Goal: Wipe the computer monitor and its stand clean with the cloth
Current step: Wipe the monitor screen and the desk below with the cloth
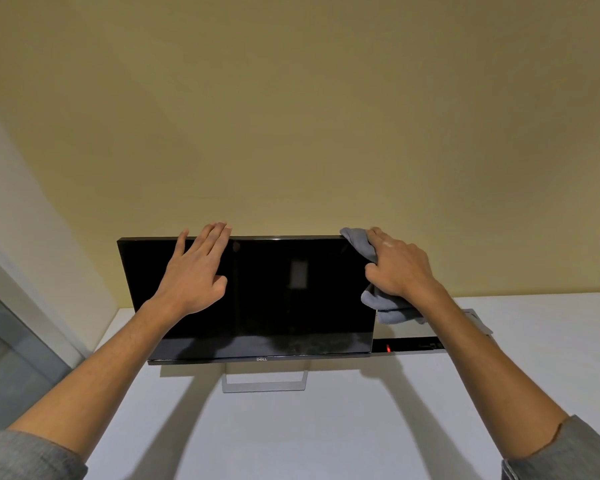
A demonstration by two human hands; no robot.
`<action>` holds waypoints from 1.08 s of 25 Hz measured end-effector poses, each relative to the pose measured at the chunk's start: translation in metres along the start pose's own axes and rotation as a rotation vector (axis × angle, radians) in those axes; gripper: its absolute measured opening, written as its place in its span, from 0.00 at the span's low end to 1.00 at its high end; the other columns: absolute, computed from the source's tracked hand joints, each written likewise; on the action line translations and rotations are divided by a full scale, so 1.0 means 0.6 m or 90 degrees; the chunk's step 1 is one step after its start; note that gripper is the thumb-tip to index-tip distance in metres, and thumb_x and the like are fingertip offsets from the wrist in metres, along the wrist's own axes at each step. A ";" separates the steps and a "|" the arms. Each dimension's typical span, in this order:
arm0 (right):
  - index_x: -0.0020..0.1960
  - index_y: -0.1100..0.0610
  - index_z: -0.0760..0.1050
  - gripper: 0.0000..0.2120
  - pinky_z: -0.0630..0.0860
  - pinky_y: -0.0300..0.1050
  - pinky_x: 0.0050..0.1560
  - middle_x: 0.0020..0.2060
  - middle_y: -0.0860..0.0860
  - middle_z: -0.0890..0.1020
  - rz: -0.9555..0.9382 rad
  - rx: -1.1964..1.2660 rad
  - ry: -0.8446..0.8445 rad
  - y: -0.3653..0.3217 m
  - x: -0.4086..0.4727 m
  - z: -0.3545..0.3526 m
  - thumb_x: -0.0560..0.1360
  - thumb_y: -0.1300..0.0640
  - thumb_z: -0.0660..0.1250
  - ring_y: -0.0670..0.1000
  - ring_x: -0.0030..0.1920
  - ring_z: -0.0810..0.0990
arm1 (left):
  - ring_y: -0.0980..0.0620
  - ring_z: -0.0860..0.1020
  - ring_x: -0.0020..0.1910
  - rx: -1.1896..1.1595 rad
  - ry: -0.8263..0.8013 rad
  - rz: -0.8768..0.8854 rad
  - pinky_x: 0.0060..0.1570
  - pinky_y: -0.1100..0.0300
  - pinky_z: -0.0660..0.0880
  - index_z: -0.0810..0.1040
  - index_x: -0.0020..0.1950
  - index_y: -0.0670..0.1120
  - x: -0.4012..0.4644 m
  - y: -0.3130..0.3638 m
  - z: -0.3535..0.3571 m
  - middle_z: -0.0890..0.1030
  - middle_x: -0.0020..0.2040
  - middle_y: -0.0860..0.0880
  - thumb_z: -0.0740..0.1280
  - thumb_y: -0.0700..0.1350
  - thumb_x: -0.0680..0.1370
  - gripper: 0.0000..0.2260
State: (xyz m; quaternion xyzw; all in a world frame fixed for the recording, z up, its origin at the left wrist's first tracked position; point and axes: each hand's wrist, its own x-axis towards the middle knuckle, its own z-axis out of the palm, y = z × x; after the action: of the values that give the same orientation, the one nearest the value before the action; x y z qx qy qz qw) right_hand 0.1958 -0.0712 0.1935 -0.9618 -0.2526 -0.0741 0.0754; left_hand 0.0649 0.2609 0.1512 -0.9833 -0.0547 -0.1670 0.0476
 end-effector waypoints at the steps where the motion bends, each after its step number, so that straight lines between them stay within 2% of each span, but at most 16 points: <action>1: 0.63 0.53 0.68 0.22 0.65 0.46 0.38 0.56 0.51 0.78 0.006 0.001 0.002 -0.006 0.002 -0.001 0.70 0.56 0.61 0.59 0.45 0.78 | 0.52 0.48 0.79 0.001 0.001 -0.002 0.76 0.41 0.45 0.50 0.81 0.45 -0.002 -0.009 0.001 0.52 0.81 0.47 0.63 0.48 0.73 0.39; 8: 0.56 0.54 0.74 0.13 0.64 0.45 0.38 0.50 0.53 0.81 0.053 -0.006 0.032 -0.065 0.015 -0.007 0.72 0.59 0.60 0.55 0.40 0.70 | 0.51 0.49 0.79 0.006 -0.012 0.000 0.76 0.42 0.44 0.50 0.81 0.46 -0.027 -0.067 0.009 0.53 0.81 0.47 0.62 0.49 0.72 0.39; 14: 0.50 0.53 0.79 0.12 0.68 0.45 0.37 0.43 0.53 0.82 0.105 -0.054 0.067 -0.127 0.019 -0.004 0.71 0.59 0.60 0.56 0.38 0.72 | 0.52 0.48 0.79 0.008 -0.009 0.012 0.76 0.42 0.44 0.49 0.81 0.46 -0.036 -0.119 0.006 0.52 0.81 0.49 0.59 0.49 0.71 0.39; 17: 0.53 0.53 0.77 0.12 0.64 0.45 0.37 0.47 0.52 0.82 0.030 -0.038 0.051 -0.200 0.013 0.007 0.71 0.58 0.60 0.56 0.41 0.76 | 0.51 0.48 0.79 0.011 -0.009 0.024 0.76 0.42 0.44 0.50 0.80 0.46 -0.042 -0.145 0.006 0.53 0.81 0.48 0.61 0.49 0.71 0.39; 20: 0.60 0.56 0.73 0.17 0.64 0.47 0.39 0.56 0.52 0.80 -0.037 -0.022 0.045 -0.300 0.016 0.024 0.72 0.58 0.60 0.58 0.49 0.79 | 0.51 0.49 0.79 0.017 -0.010 0.013 0.75 0.41 0.44 0.51 0.80 0.45 -0.054 -0.174 0.001 0.53 0.81 0.48 0.59 0.49 0.71 0.39; 23: 0.72 0.59 0.65 0.25 0.66 0.49 0.43 0.69 0.53 0.71 -0.070 -0.024 0.002 -0.394 0.027 0.041 0.75 0.58 0.60 0.61 0.58 0.77 | 0.50 0.49 0.79 0.018 -0.012 -0.005 0.75 0.41 0.44 0.51 0.80 0.45 -0.078 -0.210 0.001 0.53 0.81 0.47 0.59 0.48 0.70 0.39; 27: 0.76 0.60 0.59 0.29 0.70 0.50 0.47 0.75 0.52 0.65 -0.119 -0.009 -0.003 -0.494 0.043 0.059 0.76 0.57 0.60 0.60 0.63 0.75 | 0.50 0.49 0.79 0.000 -0.014 -0.029 0.75 0.40 0.45 0.50 0.81 0.46 -0.112 -0.256 0.003 0.53 0.81 0.48 0.59 0.47 0.70 0.40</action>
State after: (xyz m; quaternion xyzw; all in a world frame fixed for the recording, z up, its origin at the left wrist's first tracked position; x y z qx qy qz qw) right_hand 0.0741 0.2029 0.1955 -0.9348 -0.3407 -0.0803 0.0605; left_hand -0.0164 0.4072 0.1386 -0.9835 -0.0772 -0.1576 0.0430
